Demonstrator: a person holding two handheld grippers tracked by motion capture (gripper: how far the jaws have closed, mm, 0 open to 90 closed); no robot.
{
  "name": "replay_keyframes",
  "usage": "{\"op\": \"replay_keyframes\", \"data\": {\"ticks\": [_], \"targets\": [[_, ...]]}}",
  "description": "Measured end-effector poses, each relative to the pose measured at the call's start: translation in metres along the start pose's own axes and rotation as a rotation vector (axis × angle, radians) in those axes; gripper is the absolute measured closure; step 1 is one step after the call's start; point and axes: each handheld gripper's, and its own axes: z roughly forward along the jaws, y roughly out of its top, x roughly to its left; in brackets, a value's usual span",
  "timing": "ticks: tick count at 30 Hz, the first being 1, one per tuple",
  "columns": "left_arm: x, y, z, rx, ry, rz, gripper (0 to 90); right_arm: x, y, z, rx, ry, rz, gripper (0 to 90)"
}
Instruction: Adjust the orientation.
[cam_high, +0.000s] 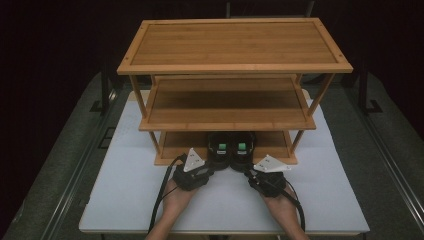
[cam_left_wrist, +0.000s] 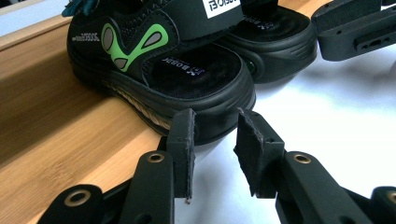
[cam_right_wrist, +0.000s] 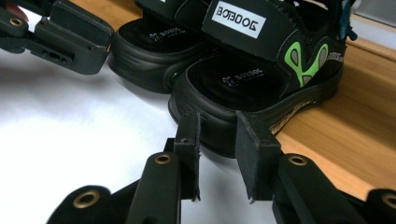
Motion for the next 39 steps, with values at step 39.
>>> {"op": "replay_keyframes", "data": {"ticks": [39], "targets": [[0.013,0.009,0.020,0.015,0.054,-0.030,65.3,-0.014,0.011,0.025,-0.017,-0.057,0.028,69.2]]}}
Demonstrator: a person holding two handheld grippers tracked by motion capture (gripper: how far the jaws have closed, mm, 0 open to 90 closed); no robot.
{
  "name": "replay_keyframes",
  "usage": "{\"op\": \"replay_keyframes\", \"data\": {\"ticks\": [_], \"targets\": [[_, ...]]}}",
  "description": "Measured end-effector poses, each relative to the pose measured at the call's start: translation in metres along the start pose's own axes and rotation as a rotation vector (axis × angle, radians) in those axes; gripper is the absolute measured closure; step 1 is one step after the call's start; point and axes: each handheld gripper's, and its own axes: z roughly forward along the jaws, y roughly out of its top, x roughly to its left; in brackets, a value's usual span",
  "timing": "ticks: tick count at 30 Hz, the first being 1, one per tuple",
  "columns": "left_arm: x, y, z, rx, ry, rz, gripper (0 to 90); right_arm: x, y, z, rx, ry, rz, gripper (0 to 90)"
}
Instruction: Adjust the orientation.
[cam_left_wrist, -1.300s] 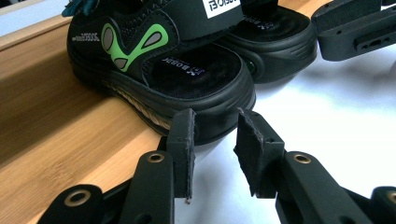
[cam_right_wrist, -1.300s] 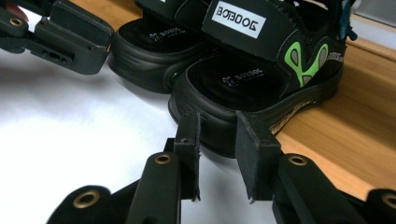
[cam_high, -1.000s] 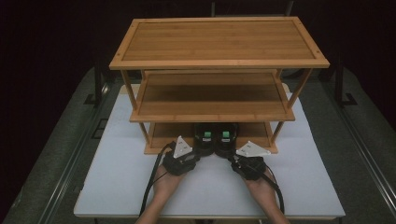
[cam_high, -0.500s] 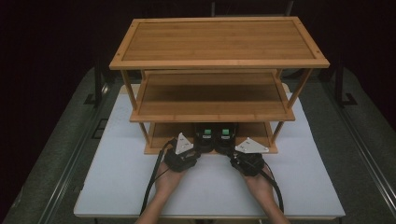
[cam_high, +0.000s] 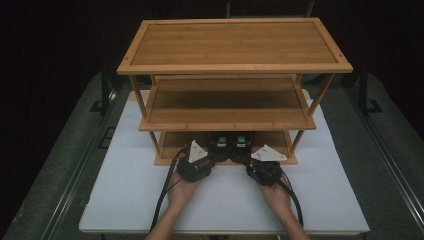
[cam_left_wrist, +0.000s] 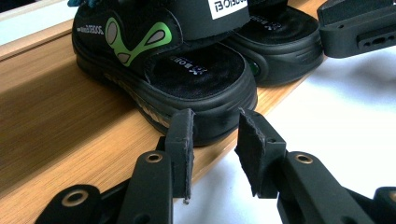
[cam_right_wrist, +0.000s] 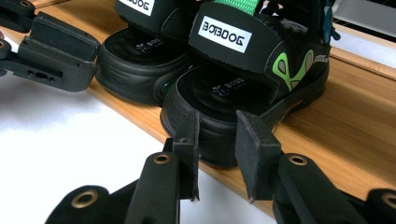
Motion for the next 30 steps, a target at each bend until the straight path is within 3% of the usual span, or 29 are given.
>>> {"op": "replay_keyframes", "data": {"ticks": [4,30], "targets": [[-0.001,0.002,0.002,0.011,0.011,0.013,63.1,-0.001,0.001,0.003,-0.001,-0.006,0.002,68.9],[0.003,0.006,0.008,0.025,0.027,0.006,59.9,-0.004,0.003,0.013,-0.013,-0.032,-0.002,66.4]]}}
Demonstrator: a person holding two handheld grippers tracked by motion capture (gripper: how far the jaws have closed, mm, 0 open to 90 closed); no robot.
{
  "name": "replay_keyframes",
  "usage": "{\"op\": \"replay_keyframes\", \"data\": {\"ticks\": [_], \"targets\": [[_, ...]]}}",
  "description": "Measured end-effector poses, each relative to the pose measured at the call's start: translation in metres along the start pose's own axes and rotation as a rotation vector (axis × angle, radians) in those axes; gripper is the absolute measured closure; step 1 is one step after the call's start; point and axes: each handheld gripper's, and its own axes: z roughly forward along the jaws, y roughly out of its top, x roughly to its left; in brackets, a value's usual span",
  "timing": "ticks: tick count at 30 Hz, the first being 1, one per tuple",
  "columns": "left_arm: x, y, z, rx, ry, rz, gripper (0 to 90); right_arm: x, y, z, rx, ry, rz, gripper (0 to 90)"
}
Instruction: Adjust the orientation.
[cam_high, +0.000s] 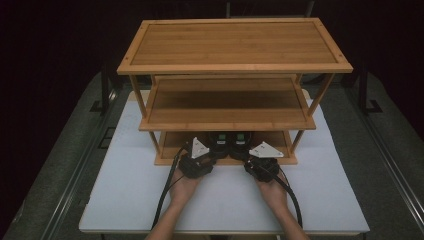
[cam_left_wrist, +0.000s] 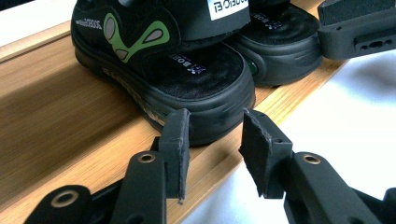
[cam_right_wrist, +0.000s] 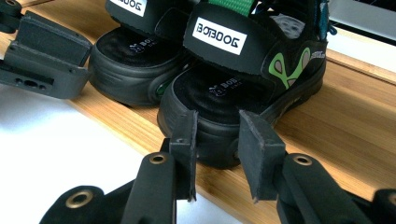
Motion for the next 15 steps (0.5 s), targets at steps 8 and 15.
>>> {"op": "replay_keyframes", "data": {"ticks": [8,15], "targets": [[-0.001,-0.004,-0.008,0.003,-0.006,-0.002,52.9,-0.001,-0.004,-0.004,0.056,0.046,0.010,56.6],[0.001,-0.007,-0.015,-0.002,-0.013,-0.002,50.0,-0.006,-0.005,-0.012,0.064,0.073,0.023,52.5]]}}
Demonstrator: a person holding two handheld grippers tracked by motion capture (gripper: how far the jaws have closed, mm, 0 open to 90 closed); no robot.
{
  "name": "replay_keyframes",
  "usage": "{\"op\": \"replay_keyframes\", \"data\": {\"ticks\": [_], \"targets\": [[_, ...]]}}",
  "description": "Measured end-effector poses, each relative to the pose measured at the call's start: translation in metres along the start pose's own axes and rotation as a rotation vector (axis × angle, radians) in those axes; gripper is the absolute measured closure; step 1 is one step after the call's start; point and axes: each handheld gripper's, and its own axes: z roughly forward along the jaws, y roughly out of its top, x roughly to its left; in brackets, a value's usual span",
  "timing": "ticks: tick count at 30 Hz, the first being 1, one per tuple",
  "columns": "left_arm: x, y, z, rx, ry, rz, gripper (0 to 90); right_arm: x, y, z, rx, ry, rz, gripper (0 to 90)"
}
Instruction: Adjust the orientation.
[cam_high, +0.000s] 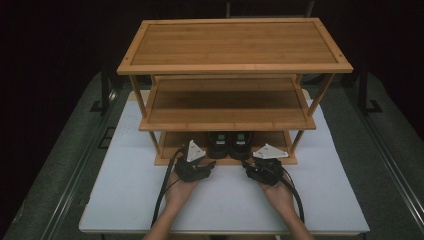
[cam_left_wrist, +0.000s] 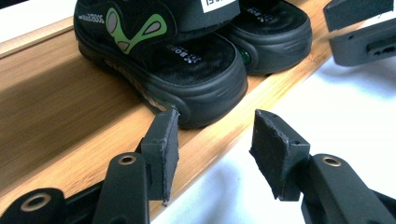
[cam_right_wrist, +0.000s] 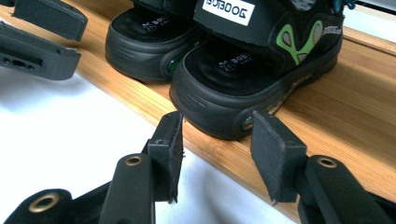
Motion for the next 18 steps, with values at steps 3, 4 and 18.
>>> {"op": "replay_keyframes", "data": {"ticks": [3,4,18], "targets": [[0.001,-0.002,-0.002,0.002,-0.005,-0.003,49.3,-0.002,-0.001,-0.003,0.005,0.019,0.008,50.6],[0.001,-0.002,-0.003,0.004,-0.006,-0.002,49.0,-0.003,-0.002,-0.003,0.006,0.023,0.008,50.2],[0.000,-0.002,-0.010,0.002,-0.013,0.003,45.5,-0.013,-0.006,-0.016,0.011,0.067,0.037,44.5]]}}
